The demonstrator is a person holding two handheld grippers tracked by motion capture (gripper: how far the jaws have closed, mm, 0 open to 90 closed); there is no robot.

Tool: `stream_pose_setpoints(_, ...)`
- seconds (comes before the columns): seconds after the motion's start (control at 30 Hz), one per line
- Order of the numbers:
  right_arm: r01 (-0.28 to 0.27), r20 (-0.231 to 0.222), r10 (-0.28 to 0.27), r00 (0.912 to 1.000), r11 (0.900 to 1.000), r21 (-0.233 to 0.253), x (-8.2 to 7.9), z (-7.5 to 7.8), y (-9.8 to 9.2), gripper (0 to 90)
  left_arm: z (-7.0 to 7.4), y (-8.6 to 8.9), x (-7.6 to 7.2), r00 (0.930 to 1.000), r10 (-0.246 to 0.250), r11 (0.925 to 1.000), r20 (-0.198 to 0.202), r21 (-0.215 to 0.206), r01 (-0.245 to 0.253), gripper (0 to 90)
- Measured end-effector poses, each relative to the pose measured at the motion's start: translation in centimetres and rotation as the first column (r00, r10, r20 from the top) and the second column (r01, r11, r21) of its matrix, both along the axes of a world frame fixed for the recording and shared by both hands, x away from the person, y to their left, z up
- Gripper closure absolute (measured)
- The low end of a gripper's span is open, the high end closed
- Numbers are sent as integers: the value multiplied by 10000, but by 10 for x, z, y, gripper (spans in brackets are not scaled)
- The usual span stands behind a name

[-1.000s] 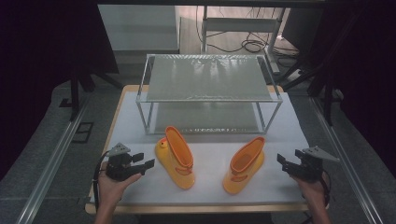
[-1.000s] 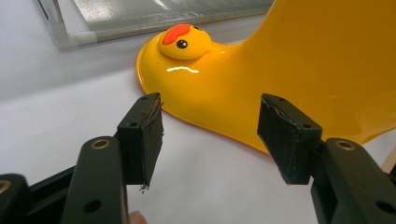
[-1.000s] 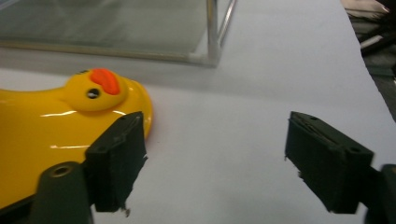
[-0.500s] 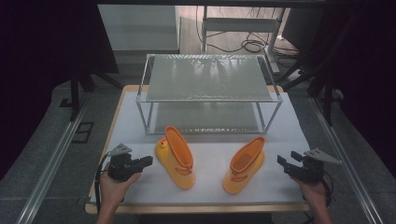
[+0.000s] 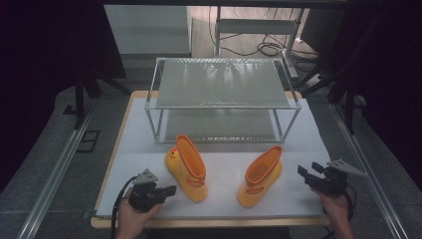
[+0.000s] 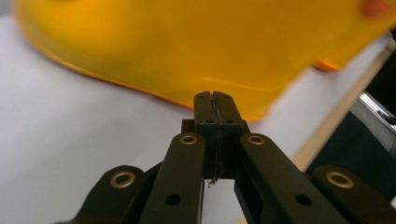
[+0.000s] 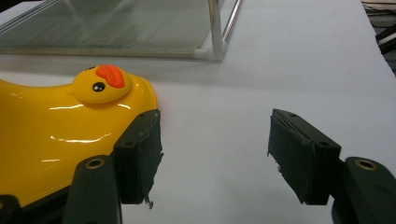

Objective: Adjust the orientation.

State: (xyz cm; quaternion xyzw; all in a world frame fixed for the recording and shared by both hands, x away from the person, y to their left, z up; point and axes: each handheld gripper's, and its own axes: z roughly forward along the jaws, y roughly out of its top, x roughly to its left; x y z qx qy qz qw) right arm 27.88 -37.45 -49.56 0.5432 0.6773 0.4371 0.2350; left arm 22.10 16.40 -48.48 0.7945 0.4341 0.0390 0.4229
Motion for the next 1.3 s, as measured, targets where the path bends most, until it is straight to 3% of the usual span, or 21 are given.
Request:
stream_pose_setpoints(0.1,44,-9,-44,10000,10000,42,0,-1,0,344,-1,-14,-7,9995,-300,9995,104,87,299,899)
stream_pose_setpoints(0.17,49,-48,-49,10000,10000,34,0,-1,-1,344,-1,-40,-14,9965,-815,9964,194,262,810,899)
stream_pose_setpoints(0.23,56,-101,-55,9999,10000,61,1,-2,-1,344,-1,-55,-15,9946,-982,9942,331,470,966,899)
stream_pose_setpoints(0.5,191,-158,-188,9997,9997,144,1,-3,-4,344,-5,-85,-13,9944,-596,9973,871,484,556,899)
stream_pose_setpoints(0.63,305,-161,-302,9994,9994,162,0,-3,-6,344,-9,-96,-11,9889,37,9978,1487,655,-136,898)
stream_pose_setpoints(0.73,320,-136,-318,9994,9994,156,0,-2,-6,344,-10,-90,-10,9900,165,9990,1403,389,-222,899)
stream_pose_setpoints(0.93,363,-140,-361,9993,9992,159,-1,-2,-8,344,-9,-78,-18,9882,355,9981,1492,442,-425,899)
stream_pose_setpoints(1.2,374,-143,-372,9992,9992,154,-1,-1,-9,344,-10,-18,-33,9847,1132,9928,1324,242,-1174,898)
stream_pose_setpoints(1.3,379,-193,-375,9991,9991,182,0,-2,-9,344,-11,-5,-33,9821,1410,9895,1252,124,-1437,898)
